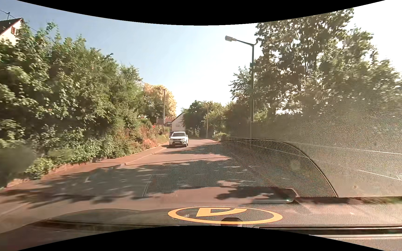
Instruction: Follow the waypoints while adhering to traffic rules and regulations
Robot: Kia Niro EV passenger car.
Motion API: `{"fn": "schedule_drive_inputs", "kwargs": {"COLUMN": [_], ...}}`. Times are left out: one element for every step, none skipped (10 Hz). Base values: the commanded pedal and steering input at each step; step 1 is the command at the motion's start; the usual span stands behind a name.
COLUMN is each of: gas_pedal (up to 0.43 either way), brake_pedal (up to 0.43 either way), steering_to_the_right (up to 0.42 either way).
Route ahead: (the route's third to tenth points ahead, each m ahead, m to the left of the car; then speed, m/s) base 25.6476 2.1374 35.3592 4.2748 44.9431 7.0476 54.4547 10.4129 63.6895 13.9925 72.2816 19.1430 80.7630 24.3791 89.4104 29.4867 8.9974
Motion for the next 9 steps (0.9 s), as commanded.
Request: {"fn": "schedule_drive_inputs", "kwargs": {"gas_pedal": [0.177,0.177,0.177,0.177,0.177,0.177,0.177,0.169,0.169], "brake_pedal": [0.0,0.0,0.0,0.0,0.0,0.0,0.0,0.0,0.0], "steering_to_the_right": [-0.016,-0.02,-0.022,-0.021,-0.021,-0.018,-0.01,-0.007,-0.007]}}
